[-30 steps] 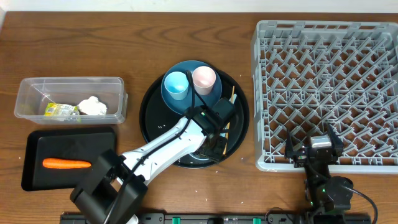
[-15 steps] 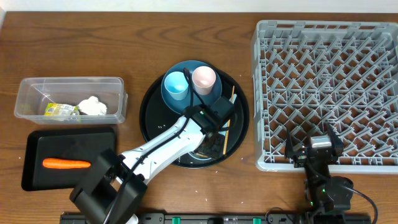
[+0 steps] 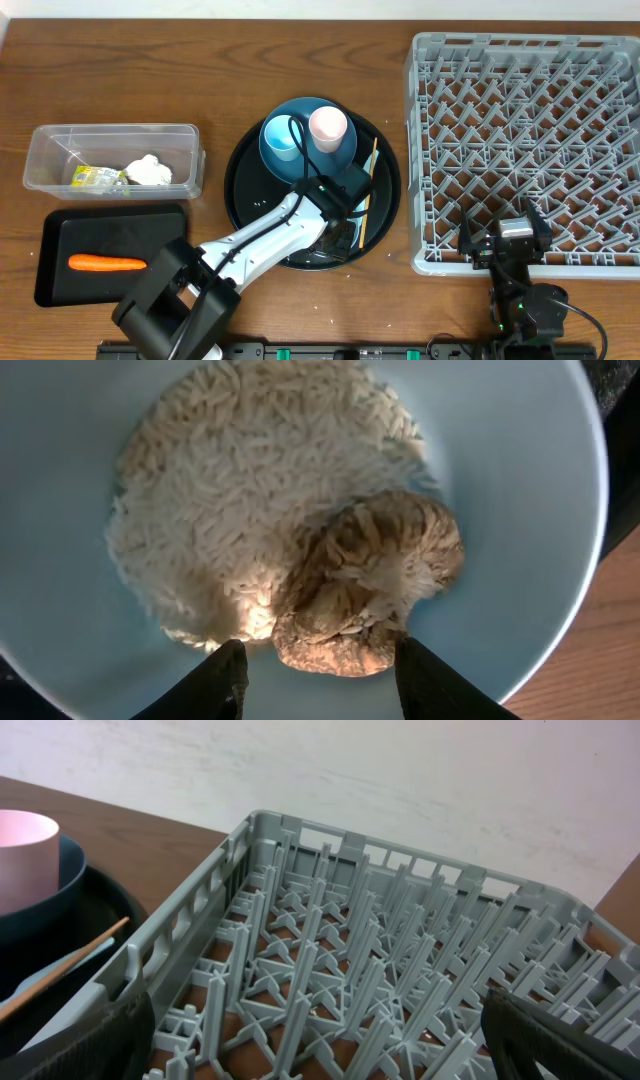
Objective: Sort waste into correct bins and load items into the dishwasher rack
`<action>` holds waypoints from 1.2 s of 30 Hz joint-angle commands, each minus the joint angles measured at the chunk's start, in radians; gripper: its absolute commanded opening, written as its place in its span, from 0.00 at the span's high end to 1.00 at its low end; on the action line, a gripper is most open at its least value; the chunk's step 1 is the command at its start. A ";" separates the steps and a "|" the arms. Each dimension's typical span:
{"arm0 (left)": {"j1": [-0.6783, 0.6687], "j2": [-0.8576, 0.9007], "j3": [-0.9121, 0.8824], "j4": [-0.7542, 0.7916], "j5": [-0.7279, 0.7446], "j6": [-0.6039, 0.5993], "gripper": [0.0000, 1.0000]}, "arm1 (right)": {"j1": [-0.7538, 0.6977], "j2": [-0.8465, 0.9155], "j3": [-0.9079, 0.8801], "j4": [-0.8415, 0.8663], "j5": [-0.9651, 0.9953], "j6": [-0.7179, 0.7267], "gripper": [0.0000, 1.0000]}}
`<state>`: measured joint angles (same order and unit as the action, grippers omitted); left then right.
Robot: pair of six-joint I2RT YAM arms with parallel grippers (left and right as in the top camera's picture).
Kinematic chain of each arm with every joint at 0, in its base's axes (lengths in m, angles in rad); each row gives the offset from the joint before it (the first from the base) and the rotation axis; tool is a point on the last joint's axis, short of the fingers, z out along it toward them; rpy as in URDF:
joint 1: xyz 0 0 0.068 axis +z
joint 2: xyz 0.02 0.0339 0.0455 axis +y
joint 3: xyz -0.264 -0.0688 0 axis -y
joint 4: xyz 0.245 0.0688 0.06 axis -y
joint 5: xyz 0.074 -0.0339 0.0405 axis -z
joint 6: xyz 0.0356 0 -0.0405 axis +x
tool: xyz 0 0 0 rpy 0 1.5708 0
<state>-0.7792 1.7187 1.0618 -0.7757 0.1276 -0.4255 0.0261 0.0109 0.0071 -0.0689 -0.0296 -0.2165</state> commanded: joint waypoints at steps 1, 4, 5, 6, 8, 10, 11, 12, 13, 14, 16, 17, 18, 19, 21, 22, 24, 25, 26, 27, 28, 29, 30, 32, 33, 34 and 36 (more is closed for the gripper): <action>0.003 0.006 -0.007 0.002 0.001 -0.022 0.50 | -0.006 -0.004 -0.002 -0.003 0.003 -0.005 0.01; 0.002 0.006 -0.007 0.004 0.018 -0.021 0.50 | -0.006 -0.004 -0.002 -0.003 0.003 -0.005 0.01; 0.002 0.006 -0.007 0.005 0.018 -0.021 0.50 | -0.006 -0.004 -0.002 -0.003 0.003 -0.005 0.01; 0.002 0.006 -0.007 0.008 0.018 -0.021 0.50 | -0.006 -0.004 -0.002 -0.003 0.003 -0.005 0.01; 0.002 0.006 -0.007 0.016 0.018 -0.021 0.50 | -0.006 -0.004 -0.002 -0.003 0.003 -0.005 0.01; 0.002 0.006 -0.007 0.022 0.018 -0.021 0.50 | -0.006 -0.004 -0.002 -0.003 0.003 -0.005 0.01; 0.002 0.006 -0.008 0.025 0.018 -0.021 0.50 | -0.006 -0.004 -0.002 -0.003 0.003 -0.005 0.01; 0.002 0.006 -0.010 0.030 0.018 -0.021 0.50 | -0.006 -0.004 -0.002 -0.003 0.003 -0.005 0.01; 0.002 0.006 -0.012 0.031 0.018 -0.021 0.50 | -0.006 -0.004 -0.002 -0.003 0.003 -0.005 0.01; 0.002 0.008 -0.013 0.031 0.018 -0.021 0.50 | -0.006 -0.004 -0.002 -0.003 0.003 -0.005 0.01; 0.002 0.010 -0.013 0.030 0.018 -0.021 0.50 | -0.006 -0.004 -0.002 -0.003 0.003 -0.005 0.01; 0.002 0.010 -0.013 0.030 0.018 -0.021 0.50 | -0.006 -0.004 -0.002 -0.003 0.003 -0.005 0.01; 0.002 0.010 -0.013 0.031 0.018 -0.021 0.49 | -0.006 -0.004 -0.002 -0.003 0.003 -0.005 0.01; 0.002 0.010 -0.013 0.031 0.018 -0.021 0.46 | -0.006 -0.004 -0.002 -0.003 0.003 -0.005 0.01; 0.002 0.010 -0.013 0.030 0.018 -0.021 0.42 | -0.006 -0.004 -0.002 -0.003 0.003 -0.005 0.01; 0.002 0.010 -0.013 0.030 0.018 -0.021 0.41 | -0.006 -0.004 -0.002 -0.003 0.003 -0.005 0.01; -0.001 0.010 -0.013 0.031 0.018 -0.021 0.37 | -0.006 -0.004 -0.002 -0.003 0.003 -0.005 0.01; -0.003 0.010 -0.013 0.031 0.018 -0.021 0.37 | -0.006 -0.004 -0.002 -0.003 0.003 -0.005 0.01; -0.006 0.010 -0.013 0.031 0.018 -0.021 0.37 | -0.006 -0.004 -0.002 -0.003 0.003 -0.005 0.01; -0.010 0.010 -0.013 0.031 0.018 -0.021 0.37 | -0.006 -0.004 -0.002 -0.003 0.003 -0.005 0.01; -0.014 0.010 -0.013 0.032 0.018 -0.021 0.37 | -0.006 -0.004 -0.002 -0.003 0.003 -0.005 0.01; -0.017 0.010 -0.013 0.034 0.018 -0.021 0.37 | -0.006 -0.004 -0.002 -0.003 0.003 -0.005 0.01; -0.019 0.010 -0.013 0.038 0.018 -0.021 0.37 | -0.006 -0.004 -0.002 -0.003 0.003 -0.005 0.01; -0.019 0.010 -0.013 0.044 0.018 -0.021 0.37 | -0.006 -0.004 -0.002 -0.003 0.003 -0.005 0.01; -0.019 0.010 -0.013 0.046 0.018 -0.021 0.37 | -0.006 -0.004 -0.002 -0.003 0.003 -0.005 0.01; -0.019 0.010 -0.013 0.049 0.018 -0.021 0.37 | -0.006 -0.004 -0.002 -0.003 0.003 -0.005 0.01; -0.019 0.010 -0.013 0.053 0.018 -0.021 0.37 | -0.006 -0.004 -0.002 -0.003 0.003 -0.005 0.01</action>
<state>-0.7940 1.7187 1.0615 -0.7246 0.1429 -0.4458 0.0261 0.0113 0.0071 -0.0689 -0.0296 -0.2165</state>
